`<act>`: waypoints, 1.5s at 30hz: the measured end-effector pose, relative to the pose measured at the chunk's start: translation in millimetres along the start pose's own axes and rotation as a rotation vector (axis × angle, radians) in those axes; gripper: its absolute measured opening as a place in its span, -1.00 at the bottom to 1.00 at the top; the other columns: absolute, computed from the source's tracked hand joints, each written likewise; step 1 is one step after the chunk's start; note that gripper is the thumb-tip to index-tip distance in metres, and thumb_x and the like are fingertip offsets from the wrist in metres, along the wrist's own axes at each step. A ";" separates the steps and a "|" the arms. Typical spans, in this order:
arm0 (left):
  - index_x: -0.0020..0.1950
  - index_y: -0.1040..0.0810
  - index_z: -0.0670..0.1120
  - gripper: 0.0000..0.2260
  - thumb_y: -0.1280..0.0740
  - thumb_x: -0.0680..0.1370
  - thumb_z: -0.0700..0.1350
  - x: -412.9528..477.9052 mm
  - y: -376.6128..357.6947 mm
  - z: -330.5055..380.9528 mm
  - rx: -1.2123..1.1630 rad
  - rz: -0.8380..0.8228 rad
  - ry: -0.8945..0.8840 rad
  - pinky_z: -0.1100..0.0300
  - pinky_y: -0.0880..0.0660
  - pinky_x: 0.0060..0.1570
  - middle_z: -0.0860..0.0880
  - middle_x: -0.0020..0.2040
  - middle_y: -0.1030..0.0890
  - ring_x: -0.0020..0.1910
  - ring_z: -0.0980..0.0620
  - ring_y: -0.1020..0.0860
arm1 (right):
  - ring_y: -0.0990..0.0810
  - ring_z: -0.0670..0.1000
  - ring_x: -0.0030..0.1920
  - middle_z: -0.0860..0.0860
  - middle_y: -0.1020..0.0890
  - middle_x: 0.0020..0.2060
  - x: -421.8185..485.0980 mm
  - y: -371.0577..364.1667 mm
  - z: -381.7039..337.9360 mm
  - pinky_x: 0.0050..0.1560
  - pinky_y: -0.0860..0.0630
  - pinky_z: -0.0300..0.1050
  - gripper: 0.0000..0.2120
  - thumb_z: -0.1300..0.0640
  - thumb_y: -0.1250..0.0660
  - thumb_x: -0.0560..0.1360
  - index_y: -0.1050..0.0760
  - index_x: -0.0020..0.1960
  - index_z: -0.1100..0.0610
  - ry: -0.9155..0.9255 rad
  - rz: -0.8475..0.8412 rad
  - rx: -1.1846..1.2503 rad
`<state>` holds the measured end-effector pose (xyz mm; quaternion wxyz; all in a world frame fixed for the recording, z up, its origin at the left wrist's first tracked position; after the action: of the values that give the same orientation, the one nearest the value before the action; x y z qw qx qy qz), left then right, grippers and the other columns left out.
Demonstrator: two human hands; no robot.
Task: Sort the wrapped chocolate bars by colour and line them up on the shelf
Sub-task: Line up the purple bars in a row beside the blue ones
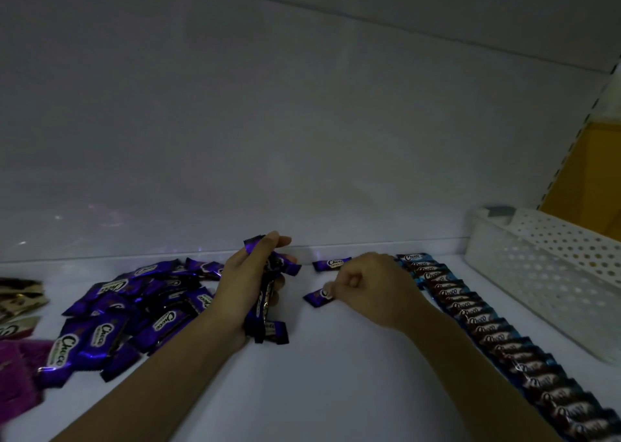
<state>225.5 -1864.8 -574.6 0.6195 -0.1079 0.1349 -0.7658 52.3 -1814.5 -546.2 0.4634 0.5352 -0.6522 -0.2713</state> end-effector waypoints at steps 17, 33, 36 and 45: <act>0.03 -0.64 -0.12 -0.71 -0.27 0.57 0.06 1.4 -2.2 -0.1 -0.033 -0.002 0.027 0.28 -0.37 -0.55 -0.06 -0.27 -0.65 -0.51 0.08 -0.46 | -0.47 -0.09 -0.30 -0.14 -0.45 -0.38 -2.6 -7.0 0.5 -0.30 -0.37 -0.20 -0.77 -0.06 -0.38 0.46 -0.44 0.05 -0.04 -0.041 -0.056 -0.073; 0.01 -0.63 -0.11 -0.72 -0.25 0.59 0.06 -2.1 -5.2 2.4 -0.020 -0.005 0.025 0.32 -0.37 -0.55 -0.04 -0.33 -0.65 -0.51 0.10 -0.46 | -0.41 -0.04 -0.14 -0.08 -0.45 -0.14 6.4 -3.9 9.9 -0.16 -0.27 -0.18 -0.87 0.02 -0.31 0.51 -0.47 0.05 -0.03 -0.087 -0.004 -0.331; 0.02 -0.63 -0.13 -0.72 -0.26 0.58 0.05 -1.9 -5.7 2.9 -0.033 -0.001 0.026 0.30 -0.38 -0.55 -0.04 -0.33 -0.65 -0.51 0.09 -0.46 | -0.50 0.01 -0.07 0.00 -0.55 -0.04 12.3 -11.0 6.1 -0.17 -0.31 -0.17 -0.86 0.06 -0.27 0.54 -0.46 0.09 0.02 -0.119 0.087 -0.343; 0.01 -0.64 -0.12 -0.71 -0.25 0.58 0.06 1.3 -4.4 2.1 -0.010 0.009 0.001 0.30 -0.39 -0.50 -0.02 -0.33 -0.65 -0.50 0.12 -0.49 | -0.54 0.02 0.00 0.02 -0.58 0.05 16.5 -22.1 7.7 -0.10 -0.38 -0.16 -0.71 0.06 -0.18 0.59 -0.41 0.30 0.01 -0.076 0.206 -0.375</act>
<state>221.9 -1865.4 -571.2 0.6224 -0.1099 0.1393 -0.7623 55.3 -1837.4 -563.0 0.5551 0.3595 -0.6586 -0.3590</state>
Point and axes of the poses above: each hand's wrist, its own x-axis towards the middle knuckle, its own y-axis out of the back of the hand, z = x × y, the point moved 4 cm from there along x, towards the middle knuckle
